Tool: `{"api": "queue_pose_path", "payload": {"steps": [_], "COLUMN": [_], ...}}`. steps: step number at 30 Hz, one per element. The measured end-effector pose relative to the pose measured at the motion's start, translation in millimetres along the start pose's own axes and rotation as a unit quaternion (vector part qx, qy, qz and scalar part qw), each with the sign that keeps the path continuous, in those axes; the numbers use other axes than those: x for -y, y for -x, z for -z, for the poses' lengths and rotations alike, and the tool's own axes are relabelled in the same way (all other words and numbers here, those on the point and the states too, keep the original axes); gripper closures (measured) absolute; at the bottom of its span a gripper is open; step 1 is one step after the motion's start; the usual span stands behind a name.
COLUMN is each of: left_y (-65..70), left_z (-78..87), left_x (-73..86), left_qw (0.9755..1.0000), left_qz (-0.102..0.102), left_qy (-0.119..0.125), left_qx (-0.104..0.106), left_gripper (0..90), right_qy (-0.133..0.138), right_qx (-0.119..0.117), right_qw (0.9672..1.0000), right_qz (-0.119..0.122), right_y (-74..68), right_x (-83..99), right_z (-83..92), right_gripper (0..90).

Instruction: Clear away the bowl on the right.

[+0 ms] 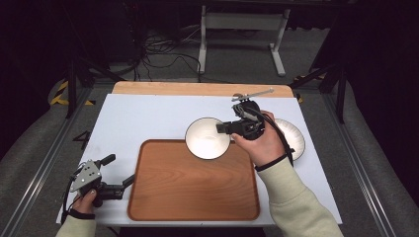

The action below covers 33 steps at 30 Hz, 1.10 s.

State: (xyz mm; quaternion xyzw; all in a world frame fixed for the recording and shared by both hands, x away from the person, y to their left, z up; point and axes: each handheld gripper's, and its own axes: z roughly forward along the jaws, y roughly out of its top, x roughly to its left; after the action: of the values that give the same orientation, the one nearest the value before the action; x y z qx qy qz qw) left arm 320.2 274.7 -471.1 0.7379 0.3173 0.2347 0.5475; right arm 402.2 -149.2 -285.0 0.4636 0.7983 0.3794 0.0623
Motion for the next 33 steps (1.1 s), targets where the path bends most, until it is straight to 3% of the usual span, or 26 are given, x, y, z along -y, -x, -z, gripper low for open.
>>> {"api": "queue_pose_path", "payload": {"steps": [9,16,33], "left_y": [-0.3,-0.4,-0.2], "left_z": [-1.8,-1.8,-1.9], "left_x": [-0.9,-1.1,-1.0], "left_qw": [1.0,0.9999,0.9999], "left_qz": [0.0,-0.001,-0.001], "left_qy": [-0.009,-0.011,-0.01], "left_qx": [0.001,0.002,0.002], "left_gripper": [0.3,0.3,0.3], "right_qy": [-0.011,-0.026,-0.069], "right_qx": [-0.023,-0.036,-0.027], "right_qw": [0.9995,0.9975,0.9953], "right_qz": [-0.02,-0.055,-0.063], "right_y": [-12.0,-13.4,-10.5], "right_x": [3.7,11.3,33.5], "right_z": [-14.9,-32.6,-63.9], "right_gripper": [79.5,79.4,79.3]}}
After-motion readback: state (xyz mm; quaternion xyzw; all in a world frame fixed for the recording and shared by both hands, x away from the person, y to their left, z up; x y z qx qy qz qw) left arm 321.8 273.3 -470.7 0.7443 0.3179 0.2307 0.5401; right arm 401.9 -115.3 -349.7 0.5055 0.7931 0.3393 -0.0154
